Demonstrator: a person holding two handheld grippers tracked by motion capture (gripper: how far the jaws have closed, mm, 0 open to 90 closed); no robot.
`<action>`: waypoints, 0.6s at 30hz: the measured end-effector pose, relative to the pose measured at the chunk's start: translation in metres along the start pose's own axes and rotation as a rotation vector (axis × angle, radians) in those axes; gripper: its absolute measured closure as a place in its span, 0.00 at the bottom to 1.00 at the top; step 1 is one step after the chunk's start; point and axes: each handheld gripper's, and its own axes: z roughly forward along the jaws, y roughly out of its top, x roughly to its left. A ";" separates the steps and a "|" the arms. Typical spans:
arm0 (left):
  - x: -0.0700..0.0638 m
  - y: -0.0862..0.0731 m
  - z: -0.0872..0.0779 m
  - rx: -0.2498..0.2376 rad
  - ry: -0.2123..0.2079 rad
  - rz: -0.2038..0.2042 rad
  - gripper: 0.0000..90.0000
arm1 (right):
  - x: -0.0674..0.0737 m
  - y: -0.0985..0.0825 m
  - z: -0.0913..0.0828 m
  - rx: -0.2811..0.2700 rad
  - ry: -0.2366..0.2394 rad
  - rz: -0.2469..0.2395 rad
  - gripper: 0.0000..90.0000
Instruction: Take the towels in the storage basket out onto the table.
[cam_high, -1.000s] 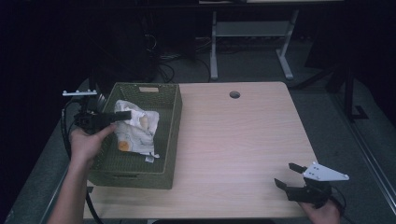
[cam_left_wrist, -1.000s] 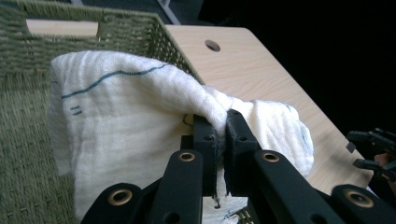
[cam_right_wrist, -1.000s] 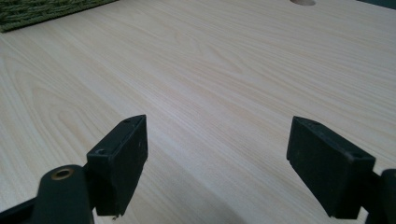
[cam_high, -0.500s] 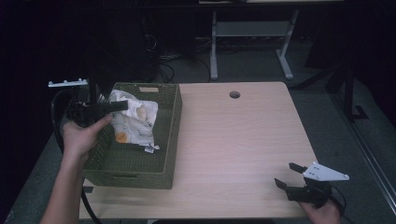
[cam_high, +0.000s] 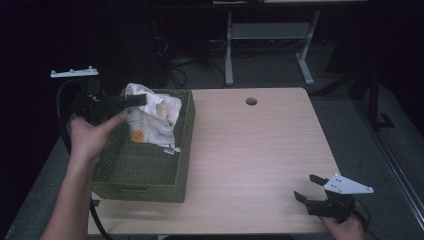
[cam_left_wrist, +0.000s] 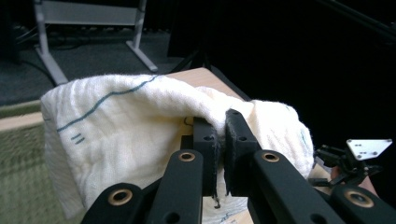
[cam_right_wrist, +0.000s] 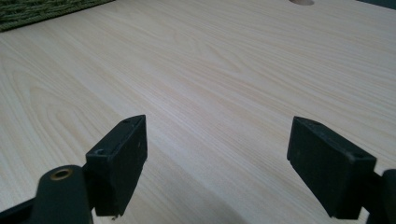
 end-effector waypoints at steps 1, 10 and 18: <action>0.000 0.000 0.000 0.000 0.000 0.000 0.95 | 0.000 0.000 0.000 0.000 0.000 0.000 0.22; -0.024 0.016 0.012 0.005 -0.048 0.055 0.95 | -0.001 0.000 -0.001 -0.004 -0.002 0.004 0.22; -0.048 0.023 0.031 0.032 -0.094 0.099 0.95 | -0.002 0.000 -0.002 -0.012 0.001 0.008 0.22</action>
